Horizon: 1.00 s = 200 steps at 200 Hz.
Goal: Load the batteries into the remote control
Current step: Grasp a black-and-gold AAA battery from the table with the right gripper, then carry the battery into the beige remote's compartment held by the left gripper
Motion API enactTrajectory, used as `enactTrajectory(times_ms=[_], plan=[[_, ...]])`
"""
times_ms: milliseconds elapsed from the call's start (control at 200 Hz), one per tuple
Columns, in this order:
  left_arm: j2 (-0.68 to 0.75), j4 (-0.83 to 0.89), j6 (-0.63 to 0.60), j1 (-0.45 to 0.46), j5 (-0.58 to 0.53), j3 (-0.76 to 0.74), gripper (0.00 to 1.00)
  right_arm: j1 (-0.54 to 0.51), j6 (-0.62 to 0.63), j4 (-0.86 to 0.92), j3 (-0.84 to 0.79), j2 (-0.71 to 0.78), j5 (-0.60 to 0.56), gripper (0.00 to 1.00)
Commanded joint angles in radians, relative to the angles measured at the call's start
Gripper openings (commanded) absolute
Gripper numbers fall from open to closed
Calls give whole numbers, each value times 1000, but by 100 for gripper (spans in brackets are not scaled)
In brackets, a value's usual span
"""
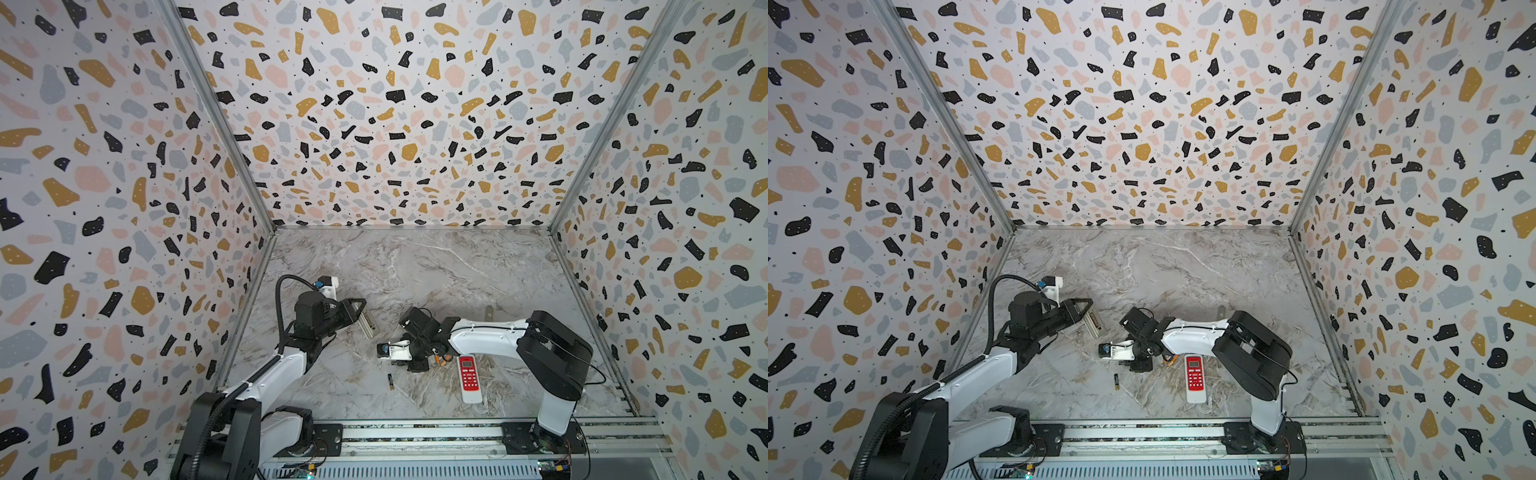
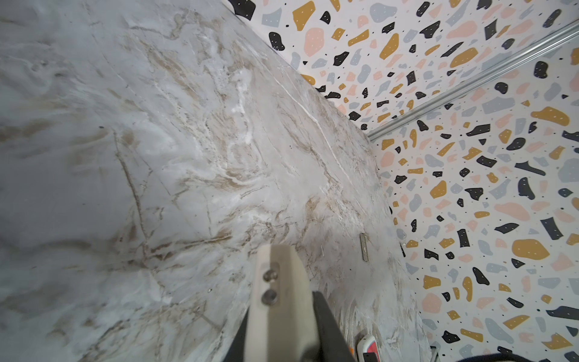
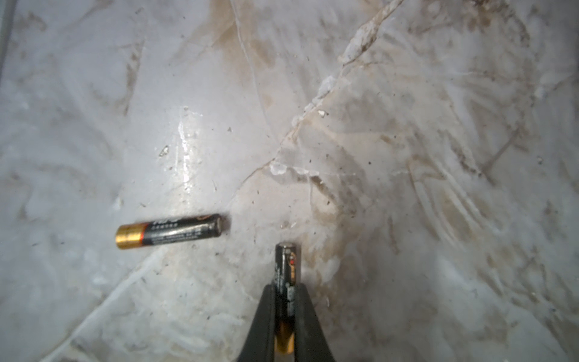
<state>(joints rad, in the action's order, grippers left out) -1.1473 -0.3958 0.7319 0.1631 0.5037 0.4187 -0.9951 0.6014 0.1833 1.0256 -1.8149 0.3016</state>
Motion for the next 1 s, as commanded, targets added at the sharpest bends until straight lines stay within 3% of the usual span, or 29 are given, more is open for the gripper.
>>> enactTrajectory(times_ms=[0,230,450,551,686,996], plan=[[36,-137,40,-7,45,-19,0,11,-62,-13,-62,83,0,0],[52,-371,171,-4,103,-83,0,41,-257,-234,-228,337,-34,0],[82,-526,241,42,116,-94,0,10,-539,-269,-192,511,-294,0],[92,-534,246,71,87,-91,0,-11,-688,-241,-138,533,-388,0],[81,-623,294,122,46,-114,0,-60,-772,-162,-39,514,-470,0],[67,-712,338,167,2,-152,0,-83,-822,-9,120,406,-424,0]])
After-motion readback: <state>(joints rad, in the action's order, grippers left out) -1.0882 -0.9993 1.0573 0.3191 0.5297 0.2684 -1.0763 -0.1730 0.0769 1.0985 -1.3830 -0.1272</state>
